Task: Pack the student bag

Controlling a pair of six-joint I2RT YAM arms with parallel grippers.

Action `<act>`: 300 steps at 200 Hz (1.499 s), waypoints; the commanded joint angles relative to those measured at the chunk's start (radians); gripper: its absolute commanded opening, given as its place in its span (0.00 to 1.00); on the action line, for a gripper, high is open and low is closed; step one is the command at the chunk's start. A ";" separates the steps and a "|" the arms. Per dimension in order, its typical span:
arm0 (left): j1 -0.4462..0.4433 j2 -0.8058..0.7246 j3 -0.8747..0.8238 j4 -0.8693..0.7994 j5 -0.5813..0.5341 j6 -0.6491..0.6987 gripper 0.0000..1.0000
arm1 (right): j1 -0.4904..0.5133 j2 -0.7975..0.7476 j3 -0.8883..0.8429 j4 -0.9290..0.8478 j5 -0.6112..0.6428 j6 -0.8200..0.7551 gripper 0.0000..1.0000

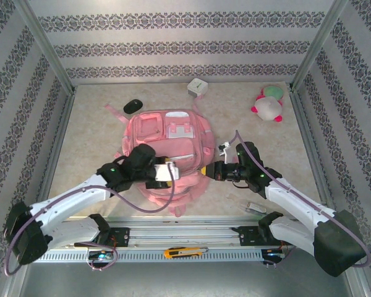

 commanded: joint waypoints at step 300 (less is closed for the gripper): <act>-0.055 -0.031 -0.054 0.083 0.160 0.042 0.00 | -0.300 0.495 0.117 0.449 0.227 0.020 0.00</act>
